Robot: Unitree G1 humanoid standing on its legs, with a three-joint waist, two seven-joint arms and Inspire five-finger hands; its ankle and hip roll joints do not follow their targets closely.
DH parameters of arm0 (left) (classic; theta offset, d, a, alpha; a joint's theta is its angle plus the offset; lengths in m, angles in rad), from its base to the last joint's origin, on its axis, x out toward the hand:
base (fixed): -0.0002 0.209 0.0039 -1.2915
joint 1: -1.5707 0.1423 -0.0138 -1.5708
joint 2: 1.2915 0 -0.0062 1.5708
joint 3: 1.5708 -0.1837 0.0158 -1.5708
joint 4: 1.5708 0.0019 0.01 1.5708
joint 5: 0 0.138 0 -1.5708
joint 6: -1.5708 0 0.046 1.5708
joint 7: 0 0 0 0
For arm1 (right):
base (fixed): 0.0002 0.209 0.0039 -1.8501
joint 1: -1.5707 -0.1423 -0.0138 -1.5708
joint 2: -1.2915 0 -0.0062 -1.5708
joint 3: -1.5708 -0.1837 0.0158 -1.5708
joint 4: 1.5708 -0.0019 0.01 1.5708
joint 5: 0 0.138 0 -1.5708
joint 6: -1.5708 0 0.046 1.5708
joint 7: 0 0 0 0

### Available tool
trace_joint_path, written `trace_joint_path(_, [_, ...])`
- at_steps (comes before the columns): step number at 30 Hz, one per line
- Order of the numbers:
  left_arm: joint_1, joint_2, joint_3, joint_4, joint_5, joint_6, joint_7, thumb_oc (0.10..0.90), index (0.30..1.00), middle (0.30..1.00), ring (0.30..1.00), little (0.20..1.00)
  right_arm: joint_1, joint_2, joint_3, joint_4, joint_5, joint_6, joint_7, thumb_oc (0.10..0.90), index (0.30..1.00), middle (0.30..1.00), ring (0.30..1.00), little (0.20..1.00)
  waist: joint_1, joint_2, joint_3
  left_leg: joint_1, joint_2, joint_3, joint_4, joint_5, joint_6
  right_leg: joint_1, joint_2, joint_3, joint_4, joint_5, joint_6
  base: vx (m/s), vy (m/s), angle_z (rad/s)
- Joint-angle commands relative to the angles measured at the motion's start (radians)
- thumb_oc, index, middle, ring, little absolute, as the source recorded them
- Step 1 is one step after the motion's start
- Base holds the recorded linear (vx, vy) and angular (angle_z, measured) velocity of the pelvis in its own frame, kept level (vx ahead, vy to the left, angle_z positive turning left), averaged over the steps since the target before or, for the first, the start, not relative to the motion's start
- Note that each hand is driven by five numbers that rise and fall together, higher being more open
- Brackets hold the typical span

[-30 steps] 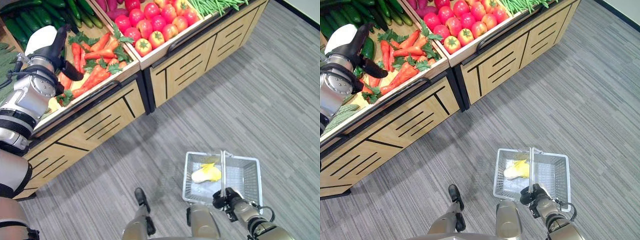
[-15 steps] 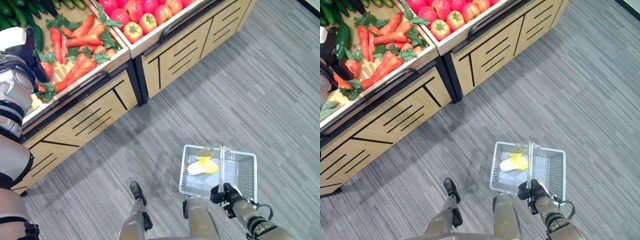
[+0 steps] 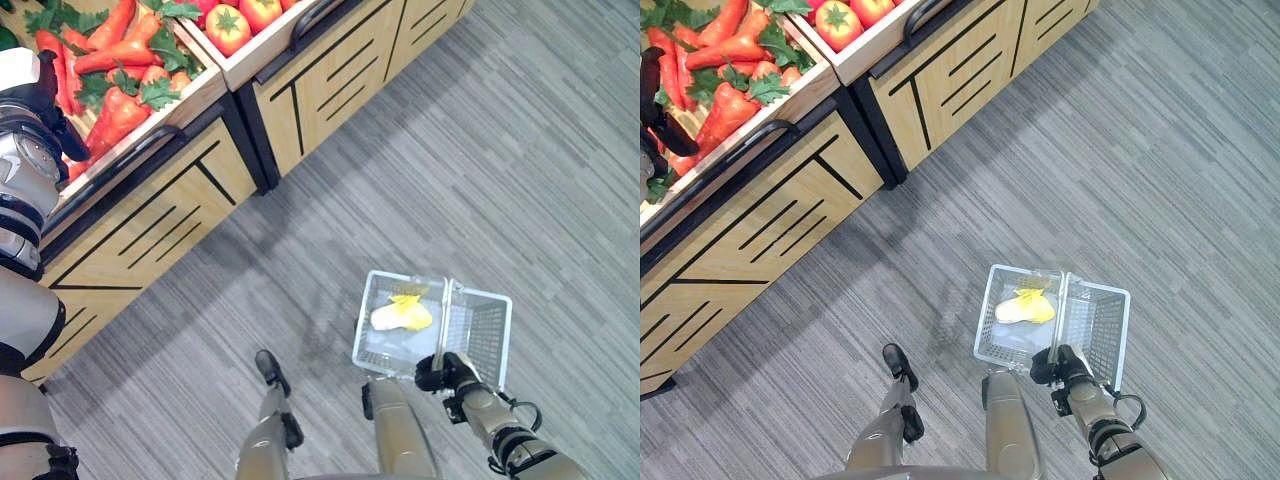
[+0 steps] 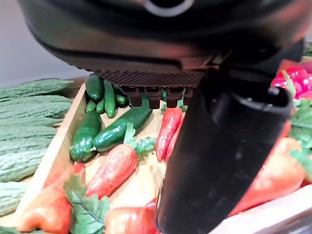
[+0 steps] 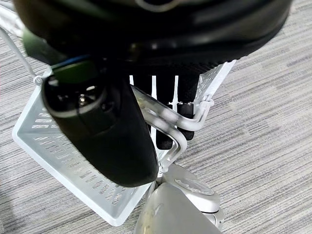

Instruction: Get the vegetables into the basket

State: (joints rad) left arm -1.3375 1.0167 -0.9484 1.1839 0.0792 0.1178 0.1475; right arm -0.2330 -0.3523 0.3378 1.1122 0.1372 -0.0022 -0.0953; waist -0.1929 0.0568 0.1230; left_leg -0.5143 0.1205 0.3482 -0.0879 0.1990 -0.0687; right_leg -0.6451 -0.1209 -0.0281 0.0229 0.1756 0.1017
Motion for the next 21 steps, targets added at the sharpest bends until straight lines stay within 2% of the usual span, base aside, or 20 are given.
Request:
trace_joint_path(1, [-0.217,0.092,0.076,0.094,0.033,0.018,0.05,0.9,1.0,1.0,1.0,1.0,0.095,-0.021,0.08,0.071,0.008,0.06,0.025,0.4,0.3,0.3,0.3,0.3,-0.016,0.031,0.039,0.042,-0.003,-0.072,0.001,-0.063,-0.077,-0.014,0.013,-0.069,-0.108,0.127,0.073,0.0,0.0,0.0])
trace_joint_path(9, [-0.195,0.086,0.107,0.097,0.002,0.024,0.062,0.9,1.0,1.0,1.0,1.0,0.097,-0.012,0.064,0.055,0.045,0.057,0.019,0.4,0.3,0.3,0.3,0.3,-0.022,0.034,0.053,-0.003,0.006,-0.077,0.001,-0.057,-0.081,-0.061,0.021,-0.066,-0.109,0.134,0.073,0.02,-0.008,-0.03])
trace_joint_path(10, [-0.194,0.087,0.107,0.096,0.002,0.024,0.061,0.9,1.0,1.0,1.0,1.0,0.098,-0.012,0.065,0.056,0.045,0.058,0.019,0.4,0.3,0.3,0.3,0.3,-0.014,0.042,0.044,0.007,0.011,-0.089,0.001,-0.089,-0.088,-0.053,0.027,-0.058,-0.108,0.106,0.085,0.1,0.026,-0.01])
trace_joint_path(14, [-0.159,0.082,0.174,0.109,-0.057,0.029,0.08,0.9,1.0,1.0,1.0,1.0,0.1,-0.005,0.06,0.043,0.063,0.059,0.017,0.4,0.3,0.3,0.3,0.3,-0.015,0.041,0.053,-0.007,0.012,-0.093,0.001,-0.088,-0.089,-0.07,0.03,-0.061,-0.108,0.109,0.084,0.01,-0.007,-0.01])
trace_joint_path(15, [-0.144,0.081,0.191,0.117,-0.065,0.032,0.08,0.9,1.0,1.0,1.0,1.0,0.101,-0.006,0.062,0.037,0.066,0.059,0.018,0.4,0.3,0.3,0.3,0.3,-0.023,0.034,0.062,-0.019,0.009,-0.081,0.001,-0.056,-0.082,-0.082,0.025,-0.071,-0.108,0.137,0.072,-0.08,-0.045,-0.03])
trace_joint_path(17, [-0.128,0.081,0.214,0.129,-0.085,0.035,0.079,0.9,1.0,1.0,1.0,1.0,0.101,-0.004,0.061,0.036,0.069,0.059,0.019,0.4,0.3,0.3,0.3,0.3,-0.023,0.034,0.061,-0.022,0.01,-0.084,0.001,-0.056,-0.082,-0.085,0.026,-0.071,-0.107,0.137,0.071,-0.04,-0.03,-0.04])
trace_joint_path(18, [-0.119,0.083,0.227,0.134,-0.098,0.034,0.078,0.9,1.0,1.0,1.0,1.0,0.099,-0.005,0.061,0.033,0.071,0.061,0.019,0.4,0.3,0.3,0.3,0.3,-0.024,0.033,0.061,-0.023,0.011,-0.084,0.001,-0.056,-0.082,-0.088,0.027,-0.071,-0.107,0.138,0.07,0.1,0.035,-0.04])
trace_joint_path(19, [-0.104,0.083,0.262,0.145,-0.142,0.034,0.084,0.9,1.0,1.0,1.0,1.0,0.096,-0.001,0.061,0.032,0.073,0.061,0.018,0.4,0.3,0.3,0.3,0.3,-0.015,0.038,0.053,-0.018,0.016,-0.099,0.001,-0.09,-0.088,-0.084,0.034,-0.06,-0.107,0.11,0.082,0.1,0.038,-0.03])
trace_joint_path(21, [-0.065,0.099,0.31,0.167,-0.176,0.037,0.083,0.9,1.0,1.0,1.0,1.0,0.101,-0.003,0.062,0.024,0.074,0.06,0.019,0.4,0.3,0.3,0.3,0.3,-0.016,0.036,0.051,-0.025,0.018,-0.1,0.001,-0.091,-0.087,-0.091,0.035,-0.061,-0.107,0.112,0.081,0.05,0.016,-0.01])
